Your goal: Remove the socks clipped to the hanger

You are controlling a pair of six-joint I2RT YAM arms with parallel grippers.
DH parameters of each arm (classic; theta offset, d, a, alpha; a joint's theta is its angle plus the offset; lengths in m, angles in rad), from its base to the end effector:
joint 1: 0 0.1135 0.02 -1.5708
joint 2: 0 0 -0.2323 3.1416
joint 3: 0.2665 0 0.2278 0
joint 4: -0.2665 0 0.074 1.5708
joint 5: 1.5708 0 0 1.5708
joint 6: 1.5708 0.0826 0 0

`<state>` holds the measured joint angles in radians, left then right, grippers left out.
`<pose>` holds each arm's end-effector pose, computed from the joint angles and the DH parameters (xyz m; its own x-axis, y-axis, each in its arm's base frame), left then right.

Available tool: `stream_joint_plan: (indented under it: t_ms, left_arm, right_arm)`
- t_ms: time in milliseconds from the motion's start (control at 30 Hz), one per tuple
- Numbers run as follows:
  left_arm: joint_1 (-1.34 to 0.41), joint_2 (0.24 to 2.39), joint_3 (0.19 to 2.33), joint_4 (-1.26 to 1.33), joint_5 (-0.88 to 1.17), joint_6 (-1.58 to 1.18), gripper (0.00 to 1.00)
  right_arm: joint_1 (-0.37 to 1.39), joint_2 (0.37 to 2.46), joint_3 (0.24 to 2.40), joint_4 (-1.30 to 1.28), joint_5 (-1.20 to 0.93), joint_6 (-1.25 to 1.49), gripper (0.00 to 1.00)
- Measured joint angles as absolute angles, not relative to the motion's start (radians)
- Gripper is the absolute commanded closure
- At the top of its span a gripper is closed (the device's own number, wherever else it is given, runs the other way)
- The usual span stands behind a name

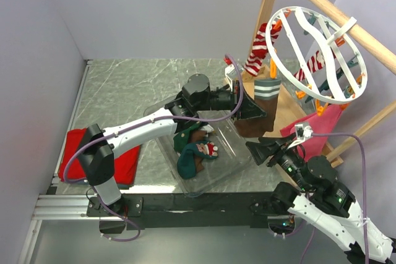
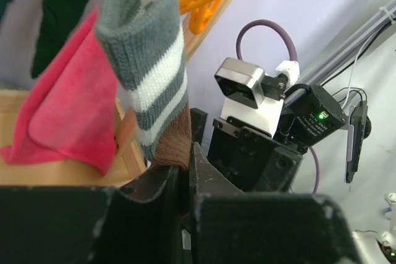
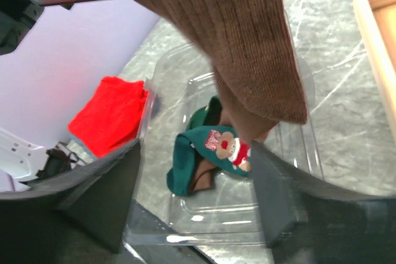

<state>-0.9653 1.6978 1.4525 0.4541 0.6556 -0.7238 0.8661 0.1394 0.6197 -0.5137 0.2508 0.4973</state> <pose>0.1940 -0.3687 0.3777 -0.5680 -0.1017 -0.8167 0.8208 -0.1422 -0.5532 0.0876 0.0713 0.2954 -0.2944 0.3672 -0.8823 -0.4970 0.7297 0.4695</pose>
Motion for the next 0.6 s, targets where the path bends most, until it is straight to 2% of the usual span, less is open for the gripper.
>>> stream_joint_plan:
  t_ms: [67,100,133,167,233,267,600]
  left_arm:
    - [-0.969,1.698,1.452,0.442,0.654,-0.731,0.86]
    - [-0.971,1.699,1.452,0.439,0.653,-0.735,0.84]
    - [-0.974,1.699,1.452,0.436,0.653,-0.742,0.83]
    - [-0.976,1.699,1.452,0.435,0.654,-0.746,0.82]
    - [-0.984,1.699,1.452,0.435,0.654,-0.752,0.80]
    - [-0.987,1.699,1.452,0.435,0.654,-0.754,0.80]
    - [-0.997,1.699,1.452,0.421,0.653,-0.755,0.77]
  right_arm:
    - [0.866,0.124,0.611,-0.508,0.244,0.493,0.43]
    - [0.866,0.120,0.605,-0.503,0.243,0.492,0.57]
    - [0.866,0.118,0.601,-0.501,0.243,0.491,0.65]
    - [0.866,0.118,0.597,-0.500,0.244,0.489,0.80]
    - [0.866,0.118,0.593,-0.501,0.246,0.493,0.97]
    - [0.866,0.118,0.593,-0.500,0.249,0.490,1.00]
    - [0.866,0.094,0.581,-0.497,0.290,0.500,1.00]
